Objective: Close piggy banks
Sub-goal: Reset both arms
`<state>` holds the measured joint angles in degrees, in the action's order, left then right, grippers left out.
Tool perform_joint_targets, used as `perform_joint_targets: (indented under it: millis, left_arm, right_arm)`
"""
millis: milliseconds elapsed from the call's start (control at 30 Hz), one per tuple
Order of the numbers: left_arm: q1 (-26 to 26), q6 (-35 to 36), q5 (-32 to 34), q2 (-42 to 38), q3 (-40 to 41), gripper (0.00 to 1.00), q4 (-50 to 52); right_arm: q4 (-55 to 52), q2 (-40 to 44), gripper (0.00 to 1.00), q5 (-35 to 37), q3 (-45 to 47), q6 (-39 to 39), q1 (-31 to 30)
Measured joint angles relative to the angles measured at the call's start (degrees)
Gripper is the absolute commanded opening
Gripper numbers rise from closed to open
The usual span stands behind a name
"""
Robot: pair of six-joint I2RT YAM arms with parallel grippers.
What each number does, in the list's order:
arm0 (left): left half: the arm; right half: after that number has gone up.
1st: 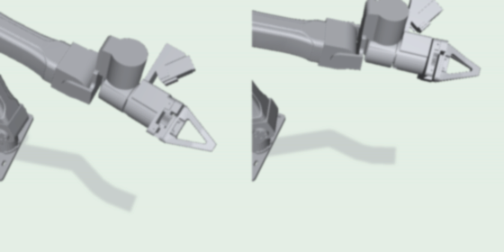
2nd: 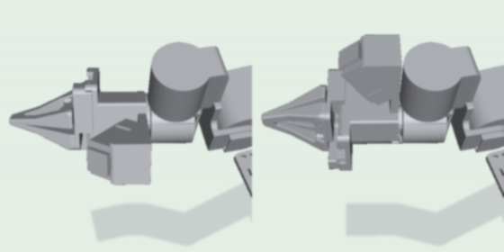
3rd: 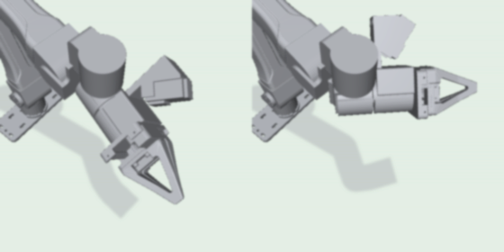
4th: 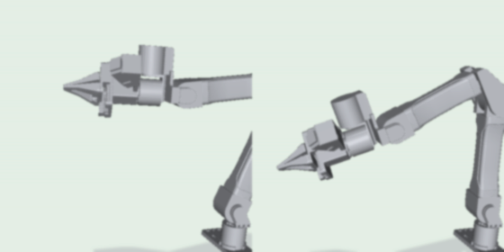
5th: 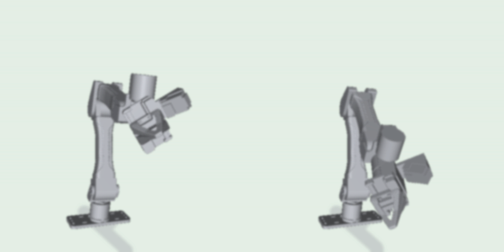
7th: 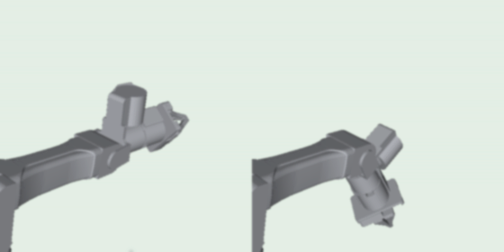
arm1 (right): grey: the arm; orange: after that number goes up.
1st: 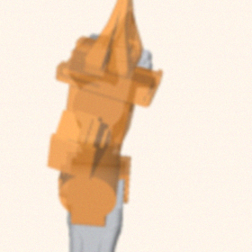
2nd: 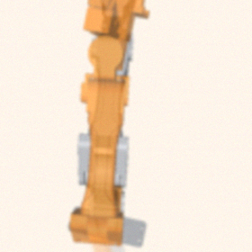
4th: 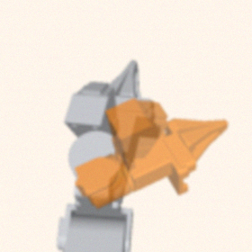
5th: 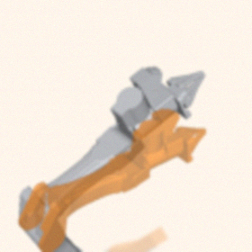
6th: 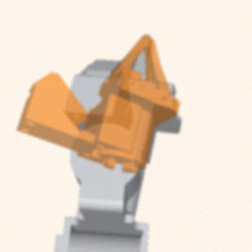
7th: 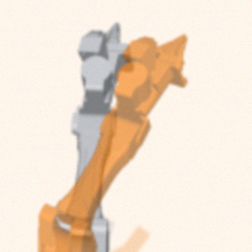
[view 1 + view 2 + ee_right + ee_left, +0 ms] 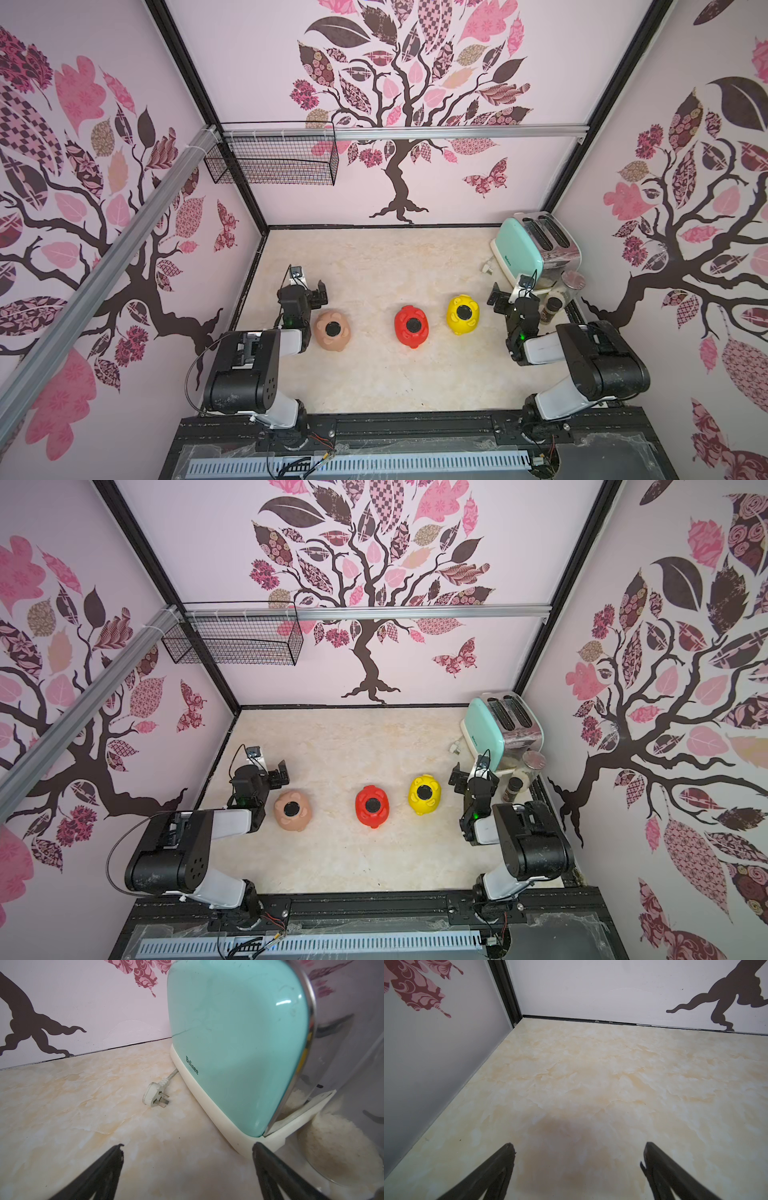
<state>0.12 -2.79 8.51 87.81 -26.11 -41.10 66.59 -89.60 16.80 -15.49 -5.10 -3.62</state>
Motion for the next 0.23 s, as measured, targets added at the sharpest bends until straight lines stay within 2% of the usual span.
perform_joint_targets:
  millis: [233]
  left_arm:
    - [1.4,-0.2,-1.5,0.3,-0.8,0.98,1.4]
  right_arm:
    - [0.0,0.0,1.0,0.0,0.0,0.0,0.0]
